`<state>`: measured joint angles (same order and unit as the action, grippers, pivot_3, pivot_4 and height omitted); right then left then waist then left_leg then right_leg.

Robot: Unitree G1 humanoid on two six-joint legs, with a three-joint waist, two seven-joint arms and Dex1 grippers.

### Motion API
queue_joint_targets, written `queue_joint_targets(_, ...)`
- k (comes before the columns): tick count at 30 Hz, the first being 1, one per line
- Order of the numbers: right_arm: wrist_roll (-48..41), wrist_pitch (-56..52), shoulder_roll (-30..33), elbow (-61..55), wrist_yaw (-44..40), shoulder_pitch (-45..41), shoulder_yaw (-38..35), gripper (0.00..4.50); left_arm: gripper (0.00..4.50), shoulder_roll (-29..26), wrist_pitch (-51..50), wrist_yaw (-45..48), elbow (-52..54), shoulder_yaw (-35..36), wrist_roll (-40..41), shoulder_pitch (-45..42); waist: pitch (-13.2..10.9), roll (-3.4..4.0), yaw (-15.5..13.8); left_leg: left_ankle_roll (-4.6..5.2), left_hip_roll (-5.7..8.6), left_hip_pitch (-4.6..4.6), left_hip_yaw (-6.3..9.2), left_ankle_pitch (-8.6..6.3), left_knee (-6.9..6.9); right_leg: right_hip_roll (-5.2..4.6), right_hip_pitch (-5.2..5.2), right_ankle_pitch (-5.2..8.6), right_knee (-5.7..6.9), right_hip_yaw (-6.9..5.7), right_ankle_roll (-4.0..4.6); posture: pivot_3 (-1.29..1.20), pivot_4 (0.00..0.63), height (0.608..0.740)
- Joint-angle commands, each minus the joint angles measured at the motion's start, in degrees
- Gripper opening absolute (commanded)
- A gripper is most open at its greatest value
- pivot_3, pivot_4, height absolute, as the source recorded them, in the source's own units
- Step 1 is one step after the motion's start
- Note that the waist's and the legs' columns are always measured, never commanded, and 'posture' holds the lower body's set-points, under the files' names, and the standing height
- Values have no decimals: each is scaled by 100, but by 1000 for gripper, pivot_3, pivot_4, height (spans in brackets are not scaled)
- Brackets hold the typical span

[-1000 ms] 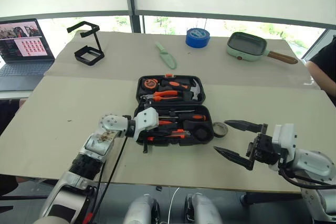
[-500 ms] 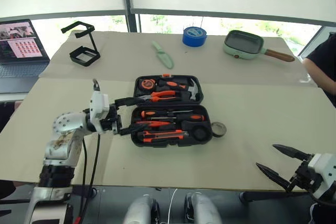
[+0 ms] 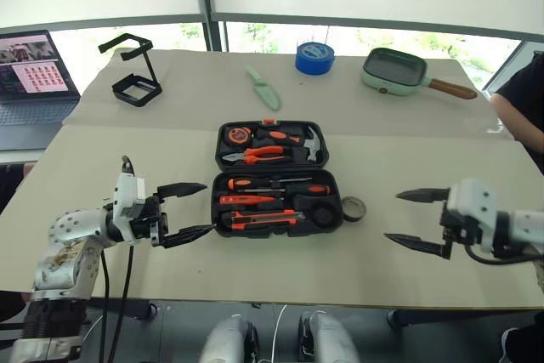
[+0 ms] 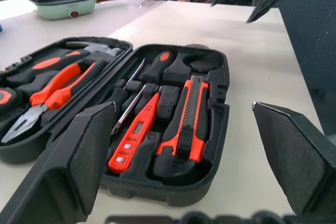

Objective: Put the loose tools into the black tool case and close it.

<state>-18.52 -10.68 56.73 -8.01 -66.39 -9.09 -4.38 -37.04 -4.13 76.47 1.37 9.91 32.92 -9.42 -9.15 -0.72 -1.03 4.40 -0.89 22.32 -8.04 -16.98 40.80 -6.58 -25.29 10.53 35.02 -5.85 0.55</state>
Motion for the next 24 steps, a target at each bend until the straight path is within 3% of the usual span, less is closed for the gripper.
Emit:
queue_joint_targets(1, 509, -186, 45, 266, -196, -529, 646, 4500, 4486, 120, -161, -136, 390, -158, 150, -99, 0, 0, -5, 2, 2, 6, -1, 1, 0, 0, -1, 0, -2, -1, -1, 0, 150, 740)
queue_joint_targets(10, 1423, 475, -243, 1201, -292, -1387, 1496, 4500, 4486, 375, -238, -280, 824, -538, 109, 9, -1, -1, 63, 4, 3, 4, -8, 3, 4, 6, 4, 4, -1, -15, -12, 0, 150, 740)
queue_joint_targets(13, 1558, 770, -348, 1635, -506, -1623, 1643, 3700, 4500, 390, -229, -359, 905, -575, 98, 61, -1, -1, 66, 0, 3, 0, -10, 5, 4, 8, 5, 5, 3, -15, -16, 0, 150, 740)
queue_joint_targets(24, 1865, 1100, -673, 2230, -797, -2174, 1876, 26, 4500, 312, -55, -336, 964, -552, 30, 331, -1, -1, 109, -19, -3, -9, -7, 11, 4, 5, 6, 11, 10, -9, -32, 0, 150, 740)
